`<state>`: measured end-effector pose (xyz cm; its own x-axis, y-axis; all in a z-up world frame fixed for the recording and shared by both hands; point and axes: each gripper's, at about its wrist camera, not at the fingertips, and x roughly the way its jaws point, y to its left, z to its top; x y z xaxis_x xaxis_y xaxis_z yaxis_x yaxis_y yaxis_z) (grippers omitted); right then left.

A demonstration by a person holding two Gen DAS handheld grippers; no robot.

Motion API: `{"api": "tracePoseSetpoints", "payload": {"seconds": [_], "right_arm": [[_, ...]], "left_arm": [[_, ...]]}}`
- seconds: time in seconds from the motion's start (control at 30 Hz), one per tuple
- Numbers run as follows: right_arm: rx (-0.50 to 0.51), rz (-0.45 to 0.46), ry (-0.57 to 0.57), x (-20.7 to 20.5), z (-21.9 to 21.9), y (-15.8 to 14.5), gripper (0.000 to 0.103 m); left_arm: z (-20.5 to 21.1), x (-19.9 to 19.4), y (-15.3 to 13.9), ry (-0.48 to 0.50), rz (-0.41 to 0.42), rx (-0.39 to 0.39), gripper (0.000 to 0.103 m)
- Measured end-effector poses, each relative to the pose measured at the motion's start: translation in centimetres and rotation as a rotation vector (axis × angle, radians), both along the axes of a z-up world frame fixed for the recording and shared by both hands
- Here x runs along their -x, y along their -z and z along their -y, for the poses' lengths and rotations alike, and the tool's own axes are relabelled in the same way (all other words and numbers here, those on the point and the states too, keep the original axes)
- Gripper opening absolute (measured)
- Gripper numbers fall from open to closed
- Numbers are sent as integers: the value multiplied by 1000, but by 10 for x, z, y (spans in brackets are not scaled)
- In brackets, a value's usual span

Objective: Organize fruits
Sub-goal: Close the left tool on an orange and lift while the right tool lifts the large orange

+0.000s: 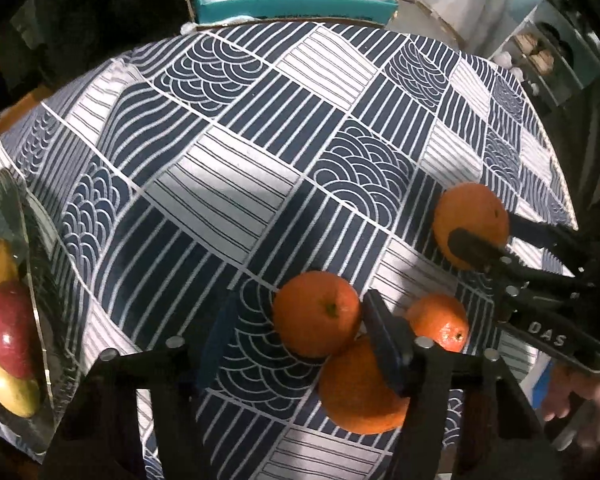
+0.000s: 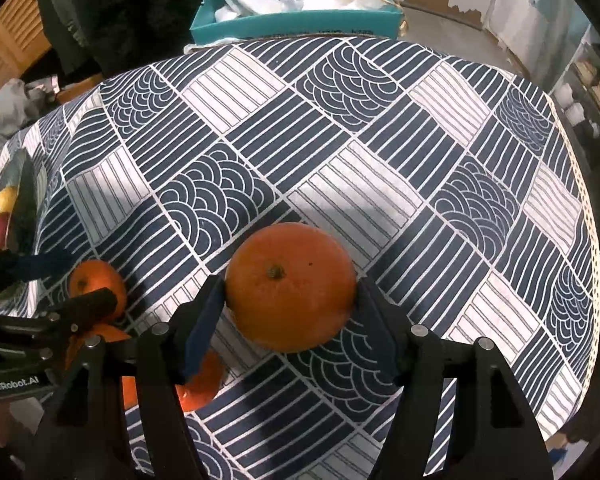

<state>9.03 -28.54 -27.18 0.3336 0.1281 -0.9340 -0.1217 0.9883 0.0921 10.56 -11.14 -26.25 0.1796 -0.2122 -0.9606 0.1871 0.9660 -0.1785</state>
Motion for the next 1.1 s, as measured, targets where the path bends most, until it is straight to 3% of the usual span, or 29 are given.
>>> {"api": "tracePoseSetpoints", "payload": {"seconds": [0.1, 0.3, 0.5, 1.1], "right_arm": [[13, -35, 4, -2, 2, 8, 71], [-25, -14, 17, -2, 6, 8, 69], [3, 21, 12, 3, 5, 1, 68], [15, 248, -27, 14, -16, -69, 68]], "left_arm": [[0, 0, -1, 2, -13, 38, 46], [5, 3, -4, 16, 34, -9, 44], [-3, 2, -19, -7, 120, -42, 44], [-22, 10, -75, -66, 323, -48, 44]]}}
